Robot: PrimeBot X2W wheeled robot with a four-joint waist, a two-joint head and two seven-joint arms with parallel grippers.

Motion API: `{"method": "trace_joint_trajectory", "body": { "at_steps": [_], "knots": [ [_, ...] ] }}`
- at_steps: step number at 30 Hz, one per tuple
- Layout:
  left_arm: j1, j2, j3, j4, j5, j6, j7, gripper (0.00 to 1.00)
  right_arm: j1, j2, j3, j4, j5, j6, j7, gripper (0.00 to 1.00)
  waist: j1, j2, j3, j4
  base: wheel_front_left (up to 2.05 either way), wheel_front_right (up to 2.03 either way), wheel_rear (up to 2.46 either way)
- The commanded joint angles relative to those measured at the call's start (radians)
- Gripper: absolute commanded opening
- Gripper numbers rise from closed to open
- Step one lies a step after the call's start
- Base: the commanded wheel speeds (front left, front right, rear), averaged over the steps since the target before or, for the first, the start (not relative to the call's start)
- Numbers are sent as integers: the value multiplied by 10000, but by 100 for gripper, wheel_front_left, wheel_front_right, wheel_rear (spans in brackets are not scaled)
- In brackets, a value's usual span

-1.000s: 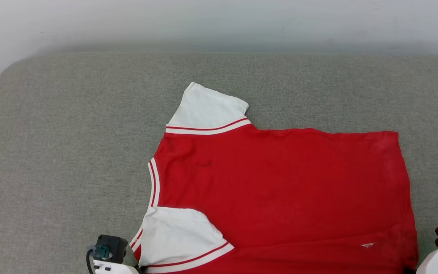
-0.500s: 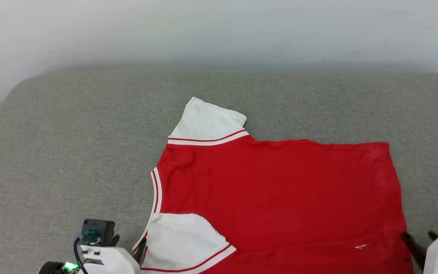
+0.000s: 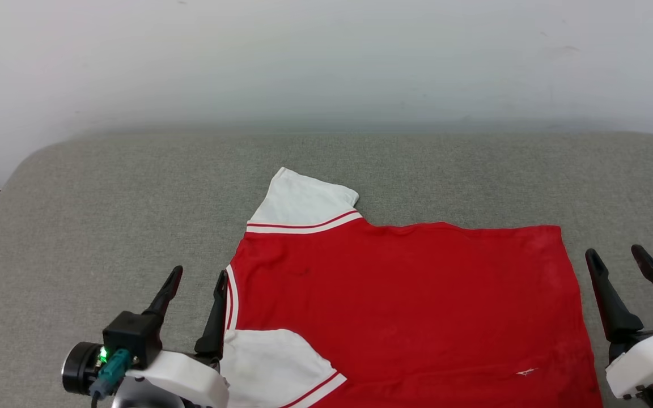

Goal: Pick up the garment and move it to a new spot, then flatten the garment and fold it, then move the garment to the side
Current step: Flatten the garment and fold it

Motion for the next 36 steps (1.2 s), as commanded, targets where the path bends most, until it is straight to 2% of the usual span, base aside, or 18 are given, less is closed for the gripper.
{"method": "trace_joint_trajectory", "body": {
  "at_steps": [1, 6, 9, 16, 20, 22, 25, 29, 30, 33, 36],
  "knots": [
    [84, -138, -24, 122, 122, -61, -385, 100, 167, 127, 42, 13, 101, -12, -476, 100, 0, 0, -42, -27, 0, 0, 0],
    [185, -554, 46, 483, 472, -228, -937, 100, 421, 396, 87, 439, -58, -11, -2031, 100, 0, 0, -113, -43, 0, 0, 0],
    [252, -769, 95, 732, 676, -410, -988, 100, 554, 575, 116, 784, -131, -12, -2586, 100, 0, 0, -130, -52, 0, 0, 0],
    [166, -1123, 438, 774, 1388, -878, -1004, 100, 427, 832, 150, 1168, -163, -12, -2991, 100, 0, 0, 34, -181, 0, 0, 0],
    [-389, -1066, 512, 1082, 1587, -1226, -1004, 100, 255, 808, 286, 1139, -263, -11, -2992, 100, 0, 0, 448, -398, 0, 0, 0],
    [-965, -848, 405, 1259, 1713, -1521, -810, 100, 88, 750, 393, 1045, -300, -12, -2984, 100, 0, 0, 756, -563, 0, 0, 0],
    [-2127, -462, 242, 1556, 1904, -2005, 16, 100, -182, 682, 459, 897, -333, -12, -2907, 100, 0, 0, 1304, -804, 0, 0, 0],
    [-3925, -3, 30, 2102, 1794, -2792, 1926, 100, -622, 630, 589, 666, -301, -11, -2849, 100, 0, 0, 2052, -1162, 0, 0, 0],
    [-3925, -3, 30, 2102, 1794, -2792, 1926, 100, -622, 630, 589, 666, -301, -11, -2849, 100, 0, 0, 2052, -1162, 0, 0, 0],
    [-5255, 337, -174, 2625, 1587, -3305, 3484, 100, -919, 647, 726, 549, -301, -12, -2833, 100, 0, 0, 2606, -1459, 0, 0, 0],
    [-6516, 702, -439, 3290, 1230, -3550, 5211, 100, -1222, 714, 871, 430, -273, -11, -2830, 100, 0, 0, 3132, -1725, 0, 0, 0]
  ]
}}
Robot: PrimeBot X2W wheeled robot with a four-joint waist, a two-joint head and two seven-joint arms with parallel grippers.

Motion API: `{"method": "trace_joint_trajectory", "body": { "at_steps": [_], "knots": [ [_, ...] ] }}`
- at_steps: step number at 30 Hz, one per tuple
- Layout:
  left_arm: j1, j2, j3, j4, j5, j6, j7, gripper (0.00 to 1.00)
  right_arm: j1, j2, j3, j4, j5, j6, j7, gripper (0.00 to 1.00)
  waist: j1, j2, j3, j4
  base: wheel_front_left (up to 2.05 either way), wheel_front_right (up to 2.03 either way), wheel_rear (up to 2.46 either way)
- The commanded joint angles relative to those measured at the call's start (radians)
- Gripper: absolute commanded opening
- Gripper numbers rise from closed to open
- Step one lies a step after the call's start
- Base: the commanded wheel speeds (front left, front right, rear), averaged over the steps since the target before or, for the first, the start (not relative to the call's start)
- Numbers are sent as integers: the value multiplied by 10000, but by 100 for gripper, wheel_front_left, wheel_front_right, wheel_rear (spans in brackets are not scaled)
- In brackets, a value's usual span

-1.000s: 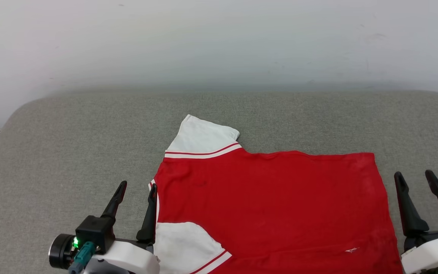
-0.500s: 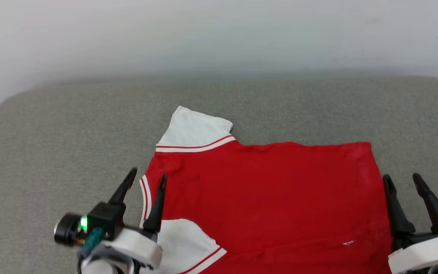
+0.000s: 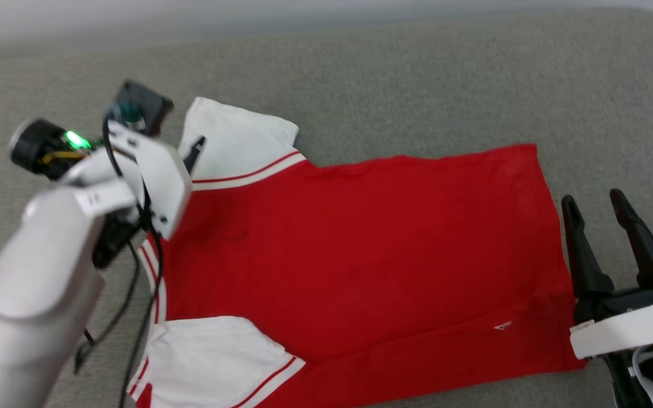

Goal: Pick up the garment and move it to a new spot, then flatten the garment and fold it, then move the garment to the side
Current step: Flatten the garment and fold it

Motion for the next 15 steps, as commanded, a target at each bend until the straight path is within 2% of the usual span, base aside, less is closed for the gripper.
{"method": "trace_joint_trajectory", "body": {
  "at_steps": [1, 8, 15],
  "knots": [
    [-375, 71, -64, 137, -143, -49, 352, 100, -219, 43, 54, -77, 21, -9, -60, 100, -2, 0, 641, -471, 0, 0, 0],
    [-2637, 647, -527, 1311, -1331, -130, 3364, 100, -735, 164, 447, -156, 20, -10, -224, 100, -2, 0, 1526, -996, 0, 0, 0],
    [-3780, 838, -428, 2350, -2142, -136, 4235, 100, -1046, 215, 740, 4, 43, -10, -405, 100, -2, 0, 2069, -1330, 0, 0, 0]
  ]
}}
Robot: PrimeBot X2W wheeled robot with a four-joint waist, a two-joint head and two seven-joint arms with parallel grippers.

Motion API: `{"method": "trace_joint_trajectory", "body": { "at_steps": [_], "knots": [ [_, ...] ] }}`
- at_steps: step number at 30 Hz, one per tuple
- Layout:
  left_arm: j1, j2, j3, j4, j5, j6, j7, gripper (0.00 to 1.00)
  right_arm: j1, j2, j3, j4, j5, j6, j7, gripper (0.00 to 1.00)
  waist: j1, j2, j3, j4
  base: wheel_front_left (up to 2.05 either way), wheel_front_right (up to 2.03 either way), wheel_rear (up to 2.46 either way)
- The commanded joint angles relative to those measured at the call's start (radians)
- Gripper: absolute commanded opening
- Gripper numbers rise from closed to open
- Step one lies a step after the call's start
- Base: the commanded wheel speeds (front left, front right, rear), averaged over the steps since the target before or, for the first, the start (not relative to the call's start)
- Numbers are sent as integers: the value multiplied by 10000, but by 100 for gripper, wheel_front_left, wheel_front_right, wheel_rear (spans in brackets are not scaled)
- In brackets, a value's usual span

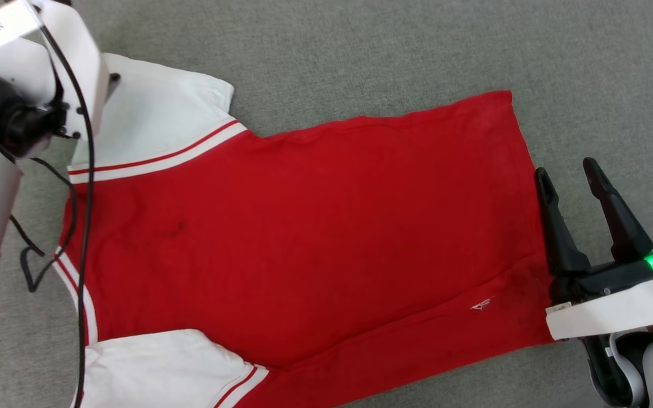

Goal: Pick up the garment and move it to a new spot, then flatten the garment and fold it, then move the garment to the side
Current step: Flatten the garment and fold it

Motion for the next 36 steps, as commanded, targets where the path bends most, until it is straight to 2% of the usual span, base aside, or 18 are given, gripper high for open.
{"method": "trace_joint_trajectory", "body": {
  "at_steps": [1, 7, 14, 15, 16, 22, 29, 31, 36],
  "knots": [
    [-208, 84, 23, 136, -31, -9, 53, 100, -222, 53, 42, 16, 35, -12, -80, 100, -3, 0, 218, -167, 0, 0, 0],
    [-667, 114, 138, 1012, -40, 145, 6, 100, -410, 92, 256, 130, 123, -11, -214, 100, -3, 0, 577, -341, 0, 0, 0],
    [-442, -170, 81, 1687, -504, 76, 422, 100, -494, 120, 358, 330, 109, -11, -373, 100, -3, 0, 813, -407, 0, 0, 0],
    [-365, -261, 58, 1741, -622, 54, 584, 47, -503, 121, 355, 349, 104, -11, -383, 100, -3, 0, 832, -402, 0, 0, 0],
    [-294, -319, 6, 1743, -723, 38, 707, 0, -511, 117, 348, 367, 98, -11, -399, 100, -3, 0, 852, -395, 0, 0, 0],
    [-278, -305, 119, 1673, -959, 23, 110, 0, -612, 39, 262, 450, 23, -11, -350, 100, -3, 0, 804, -319, 0, 0, 0],
    [-459, -419, 383, 1555, -1127, 62, -924, 0, -542, -330, -21, 335, -70, -12, 104, 100, -3, 0, 121, 8, 0, 0, 0],
    [-407, -474, 360, 1413, -1212, 39, -1058, 0, -526, -609, -21, 370, -17, -12, 678, 100, -3, 0, -133, 152, 0, 0, 0],
    [-77, -563, 127, 623, -1429, 14, -1072, 0, -983, -1301, -83, 478, 333, -11, 3108, 100, -3, 0, -557, 610, 0, 0, 0]
  ]
}}
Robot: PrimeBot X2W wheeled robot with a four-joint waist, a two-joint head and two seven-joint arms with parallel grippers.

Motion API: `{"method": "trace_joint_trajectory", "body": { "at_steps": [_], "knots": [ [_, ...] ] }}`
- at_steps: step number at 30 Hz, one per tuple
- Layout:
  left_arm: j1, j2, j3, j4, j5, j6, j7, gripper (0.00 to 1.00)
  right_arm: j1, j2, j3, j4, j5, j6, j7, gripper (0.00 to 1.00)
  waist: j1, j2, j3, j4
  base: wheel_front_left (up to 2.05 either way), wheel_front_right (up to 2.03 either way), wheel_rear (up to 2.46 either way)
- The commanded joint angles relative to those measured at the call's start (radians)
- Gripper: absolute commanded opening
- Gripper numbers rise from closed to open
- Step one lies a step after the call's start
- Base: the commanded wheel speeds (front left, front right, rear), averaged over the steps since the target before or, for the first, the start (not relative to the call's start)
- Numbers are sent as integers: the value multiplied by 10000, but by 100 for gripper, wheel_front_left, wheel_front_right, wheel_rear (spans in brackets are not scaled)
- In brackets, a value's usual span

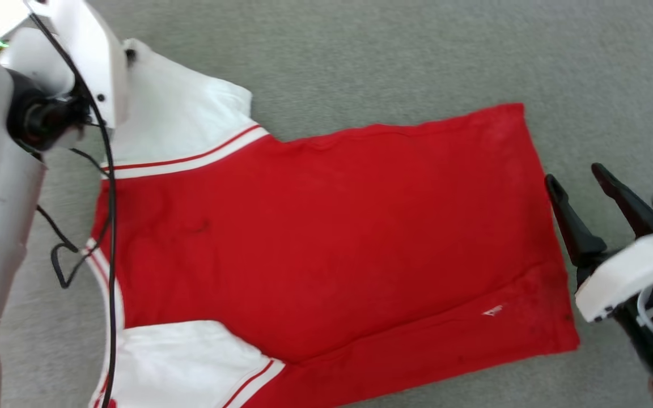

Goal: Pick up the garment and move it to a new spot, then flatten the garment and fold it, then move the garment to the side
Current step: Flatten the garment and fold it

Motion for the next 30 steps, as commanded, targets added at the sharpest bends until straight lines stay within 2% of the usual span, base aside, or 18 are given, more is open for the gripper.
{"method": "trace_joint_trajectory", "body": {
  "at_steps": [1, 5, 7, 13, 18, 30],
  "knots": [
    [261, -87, 0, -268, -247, -12, 79, 0, -454, -256, 52, 18, 150, -9, 653, 100, 1, 0, -235, 359, 0, 0, 0],
    [587, -28, -193, -1420, -534, -27, 448, 0, -1344, -834, -39, 413, 546, -12, 2739, 100, 1, 0, -210, 737, 0, 0, 0],
    [781, 54, -250, -2025, -577, -26, 596, 0, -1879, -920, -124, 798, 797, -10, 3684, 100, 1, 0, -137, 894, 0, 0, 0],
    [1263, 240, -423, -3770, -638, 185, 930, 0, -3253, -1222, -90, 1928, 1004, -10, 5559, 100, 1, 0, 121, 1313, 0, 0, 0],
    [1565, 364, -491, -5011, -664, 387, 1144, 0, -4003, -1340, 33, 2822, 775, -10, 6106, 100, 1, 0, 332, 1548, 0, 0, 0],
    [1727, 584, -513, -6412, -569, 688, 1356, 0, -4812, -1302, 193, 4410, 602, -9, 6034, 100, 1, 0, 825, 1964, 0, 0, 0]
  ]
}}
